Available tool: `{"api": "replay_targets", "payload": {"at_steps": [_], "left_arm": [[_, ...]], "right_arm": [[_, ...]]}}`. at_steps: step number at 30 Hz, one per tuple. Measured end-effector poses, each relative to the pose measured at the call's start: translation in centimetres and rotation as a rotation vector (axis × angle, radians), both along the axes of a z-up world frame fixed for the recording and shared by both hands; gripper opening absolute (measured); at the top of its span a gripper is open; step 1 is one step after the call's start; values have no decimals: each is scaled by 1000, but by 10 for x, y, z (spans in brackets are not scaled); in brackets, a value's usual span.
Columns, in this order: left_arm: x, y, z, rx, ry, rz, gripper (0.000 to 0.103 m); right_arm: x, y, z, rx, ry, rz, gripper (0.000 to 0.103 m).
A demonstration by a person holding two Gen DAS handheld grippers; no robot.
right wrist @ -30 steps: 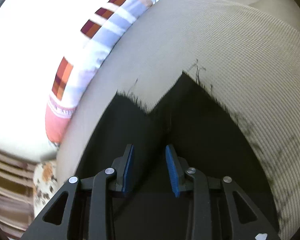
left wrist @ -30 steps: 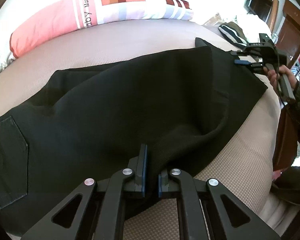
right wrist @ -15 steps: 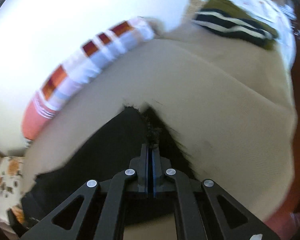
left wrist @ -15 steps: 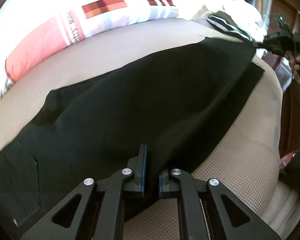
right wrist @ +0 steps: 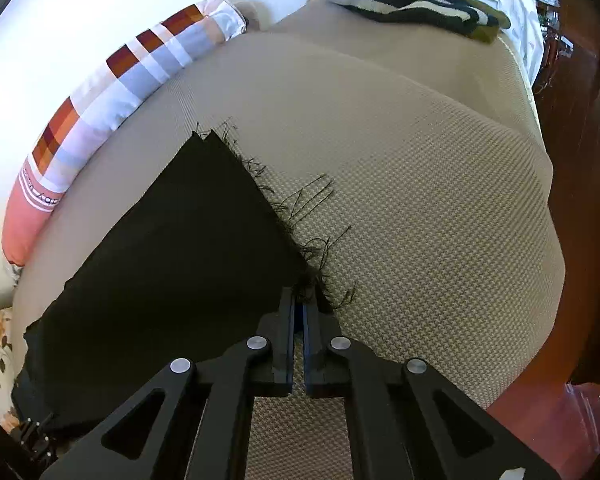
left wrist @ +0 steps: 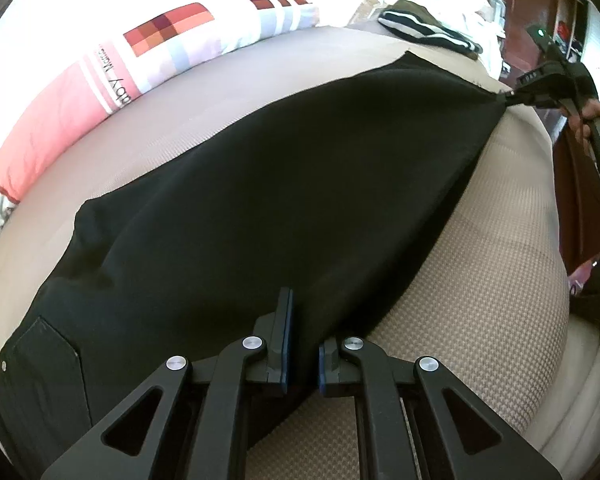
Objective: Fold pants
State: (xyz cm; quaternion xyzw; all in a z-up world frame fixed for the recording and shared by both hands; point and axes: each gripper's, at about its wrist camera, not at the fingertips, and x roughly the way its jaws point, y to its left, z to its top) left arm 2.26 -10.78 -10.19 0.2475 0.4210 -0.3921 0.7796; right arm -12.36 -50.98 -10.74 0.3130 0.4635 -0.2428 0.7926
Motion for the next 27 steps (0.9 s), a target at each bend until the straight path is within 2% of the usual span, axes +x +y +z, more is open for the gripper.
{"api": "replay_targets", "payload": {"at_steps": [1, 2, 3, 4, 5, 6, 8, 10, 12, 14, 20, 27], "left_arm": [[1, 0, 0, 2, 15, 5, 15], [4, 1, 2, 0, 55, 17, 22], [6, 1, 3, -4, 95, 21, 34], [8, 3, 6, -13, 133, 28, 41], [10, 6, 12, -39, 171, 36, 55], [11, 9, 16, -64, 191, 35, 60], [14, 17, 30, -140, 218, 32, 60], [22, 24, 40, -202, 235, 59, 61], [35, 29, 44, -241, 241, 131, 61], [50, 35, 42, -252, 240, 218, 61], [80, 61, 30, -310, 267, 443, 61], [95, 71, 21, -283, 278, 525, 61]], "right_arm": [[4, 1, 2, 5, 15, 13, 12], [6, 1, 3, 13, 37, 26, 27], [8, 1, 7, 22, 54, 38, 37], [10, 2, 14, 10, 64, 52, 51], [12, 3, 25, -34, 58, 68, 51], [14, 4, 34, -69, 46, 84, 51], [23, 1, 51, -82, 5, 130, 49], [42, -7, 64, -43, -61, 192, 48], [66, -11, 66, 7, -97, 265, 40], [97, -18, 60, 76, -115, 316, 32], [155, -48, 24, 201, -86, 332, 27], [183, -60, -2, 219, -23, 369, 27]]}}
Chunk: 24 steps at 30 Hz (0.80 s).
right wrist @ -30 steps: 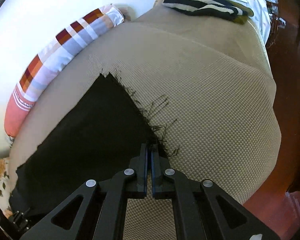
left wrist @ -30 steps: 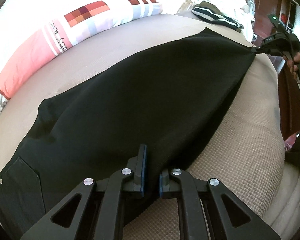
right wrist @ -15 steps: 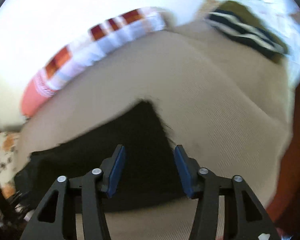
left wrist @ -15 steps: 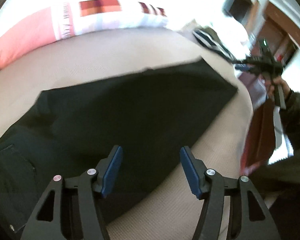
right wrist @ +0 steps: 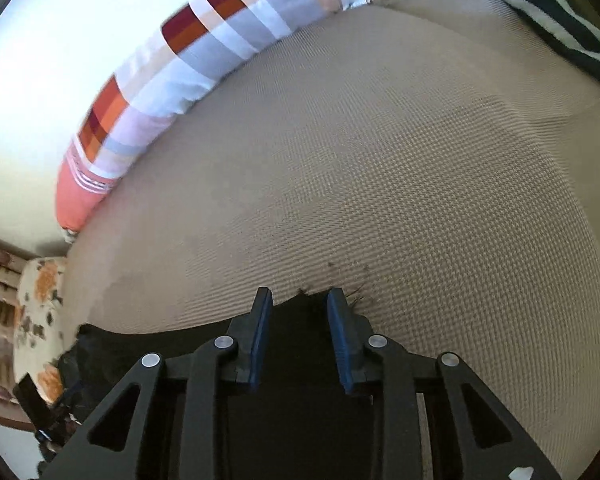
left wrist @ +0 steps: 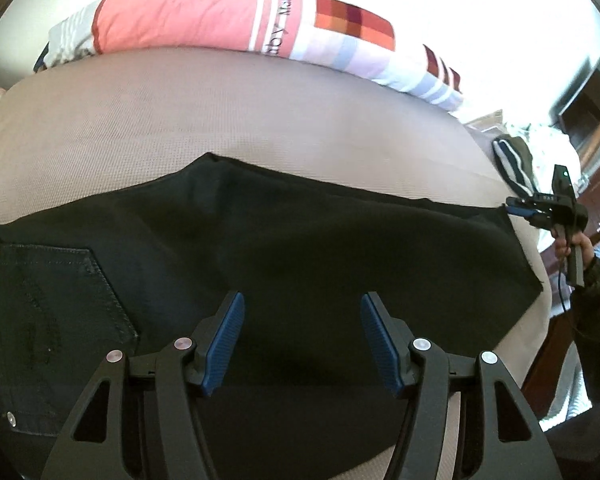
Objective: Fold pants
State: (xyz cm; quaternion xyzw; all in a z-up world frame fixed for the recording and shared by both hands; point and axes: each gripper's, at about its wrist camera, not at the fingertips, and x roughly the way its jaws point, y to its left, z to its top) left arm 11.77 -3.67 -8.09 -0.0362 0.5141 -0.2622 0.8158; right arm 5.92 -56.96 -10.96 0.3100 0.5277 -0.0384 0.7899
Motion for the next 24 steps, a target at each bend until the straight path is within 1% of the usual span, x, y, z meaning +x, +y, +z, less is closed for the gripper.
{"api": "replay_targets", "payload": {"at_steps": [4, 6, 7, 9, 12, 15, 19, 24], "left_arm": [[0, -2, -5, 29, 8, -7, 61], [-1, -3, -8, 43, 10, -15, 61], [-1, -4, -9, 44, 14, -17, 61], [-1, -6, -10, 47, 20, -24, 61], [0, -10, -10, 54, 20, -33, 61], [0, -11, -11, 49, 24, -36, 61], [0, -12, -14, 60, 31, -38, 61], [-1, -14, -18, 73, 35, -43, 61]], "right_arm": [[7, -1, -9, 7, 6, 27, 27], [7, 0, -9, 3, -2, 37, 27], [7, 0, -8, -1, -5, 40, 25], [6, -2, -5, -25, -3, 31, 24], [4, -8, -1, -9, -23, 21, 24], [4, -8, 0, 27, -43, 39, 24], [8, -3, -8, 33, -22, 69, 24], [6, 4, -7, 29, -39, 101, 21]]}}
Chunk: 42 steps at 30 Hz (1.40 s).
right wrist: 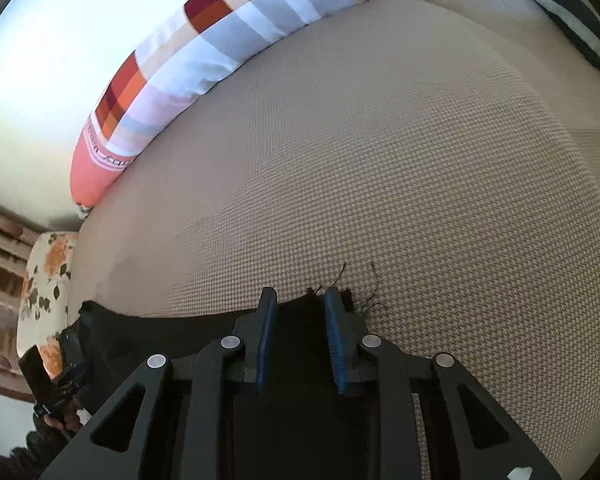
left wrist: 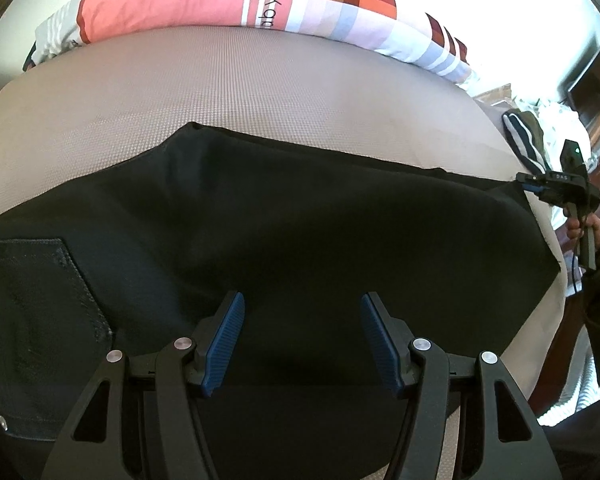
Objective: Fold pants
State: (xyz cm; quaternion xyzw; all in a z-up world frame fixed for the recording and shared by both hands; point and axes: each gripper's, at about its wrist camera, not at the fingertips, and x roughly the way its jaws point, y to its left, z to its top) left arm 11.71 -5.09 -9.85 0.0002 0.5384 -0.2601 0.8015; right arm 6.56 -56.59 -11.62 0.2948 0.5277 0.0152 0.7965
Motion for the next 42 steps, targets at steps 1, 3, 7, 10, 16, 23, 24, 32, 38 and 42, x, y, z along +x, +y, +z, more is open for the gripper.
{"api": "replay_targets", "payload": {"at_steps": [1, 3, 7, 10, 16, 23, 24, 32, 38, 42], "left_arm": [[0, 0, 0, 1, 0, 0, 61], [0, 0, 0, -3, 0, 4, 61], [2, -1, 0, -9, 0, 13, 61], [1, 0, 5, -3, -35, 24, 61], [8, 3, 0, 12, -64, 18, 61], [11, 5, -9, 26, -118, -1, 61], [11, 4, -9, 38, -123, -10, 61], [13, 42, 15, -2, -158, 48, 61], [21, 101, 17, 42, -180, 181, 61], [21, 142, 12, 65, -177, 268, 61]], "right_arm": [[0, 2, 0, -6, -2, 8, 19], [-2, 5, 0, -24, -9, 18, 9], [-15, 21, 20, -217, -49, -55, 3], [-31, 33, 39, -312, -100, -164, 2], [-19, 42, 16, -411, -41, -211, 2], [-7, 45, 7, -439, 40, -223, 30], [-7, 48, 9, -453, 65, -215, 38], [5, 125, 63, -414, -73, -47, 41], [62, 259, 61, -275, -134, 285, 41], [101, 352, 44, -179, -104, 503, 41]]}}
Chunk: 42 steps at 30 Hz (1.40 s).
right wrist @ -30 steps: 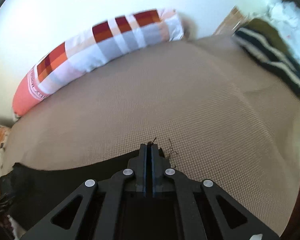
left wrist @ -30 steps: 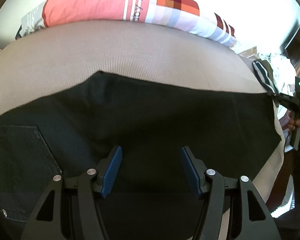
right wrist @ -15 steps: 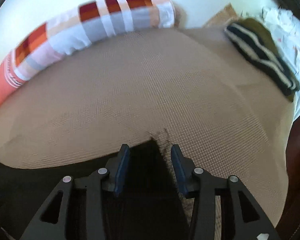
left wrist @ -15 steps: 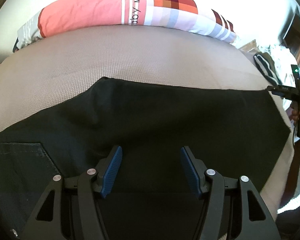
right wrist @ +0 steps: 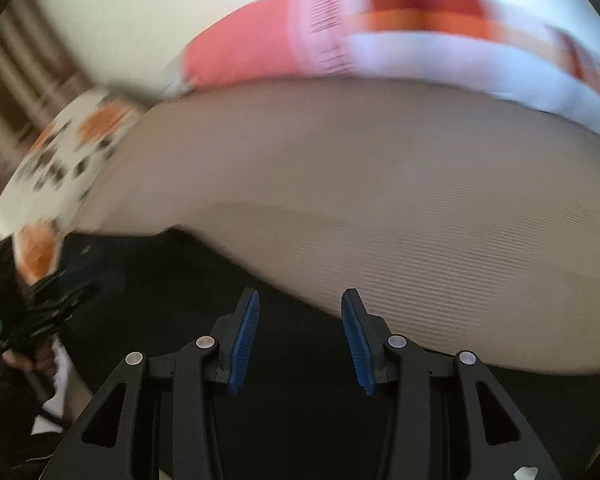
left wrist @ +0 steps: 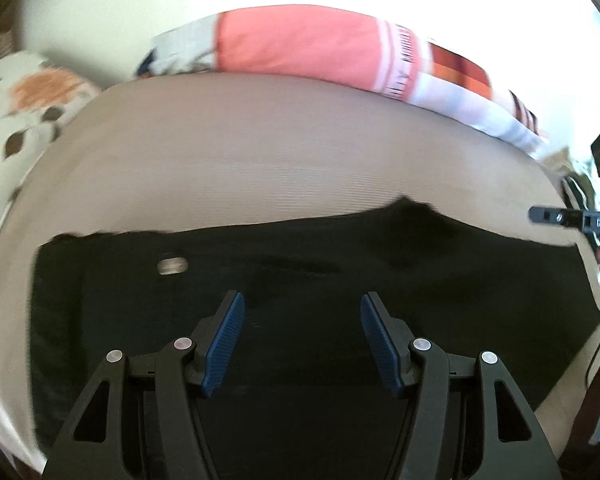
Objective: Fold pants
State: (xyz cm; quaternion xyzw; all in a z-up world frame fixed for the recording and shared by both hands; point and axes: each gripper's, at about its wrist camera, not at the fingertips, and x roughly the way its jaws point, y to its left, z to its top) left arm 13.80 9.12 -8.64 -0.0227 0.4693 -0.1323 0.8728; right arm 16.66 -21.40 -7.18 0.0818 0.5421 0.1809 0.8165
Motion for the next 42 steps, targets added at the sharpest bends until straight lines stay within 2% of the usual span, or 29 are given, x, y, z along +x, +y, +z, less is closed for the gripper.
{"api": "replay_targets", "payload": {"at_steps": [3, 5, 10, 11, 12, 16, 21, 23, 26, 29, 32, 38, 42], "left_arm": [[-3, 26, -4, -4, 2, 33, 61], [-4, 38, -7, -49, 14, 23, 61], [-6, 47, -12, -78, 8, 2, 61], [-8, 50, -12, -86, 4, -3, 61], [-8, 50, -12, -87, 3, -9, 61], [-10, 53, -14, -106, -7, -25, 61], [-9, 52, -17, -99, -18, -38, 61], [-9, 48, -16, -70, -17, -38, 61], [-11, 35, -8, 0, -23, -16, 61], [-22, 12, 8, 7, -92, -72, 61], [-30, -20, 13, -24, -101, -160, 61], [-44, -78, -3, -22, -61, -290, 61], [-55, -94, -21, 16, -15, -333, 61]], "right_arm": [[21, 55, -8, 27, 31, 136, 41], [33, 85, -14, 20, 44, 214, 41], [52, 138, -32, 3, 81, 312, 40], [54, 145, -36, 0, 88, 329, 21], [56, 147, -40, 4, 89, 335, 8], [59, 151, -34, -12, 36, 322, 7], [64, 148, -47, -26, 24, 267, 8], [64, 144, -45, -6, 33, 235, 17], [59, 132, -31, 29, 13, 167, 23], [36, 109, -9, 36, -48, 105, 23], [4, 78, 1, 11, -65, 55, 25], [-49, 26, -20, -10, 16, -61, 25], [-87, -12, -32, -26, 44, -150, 25]]}}
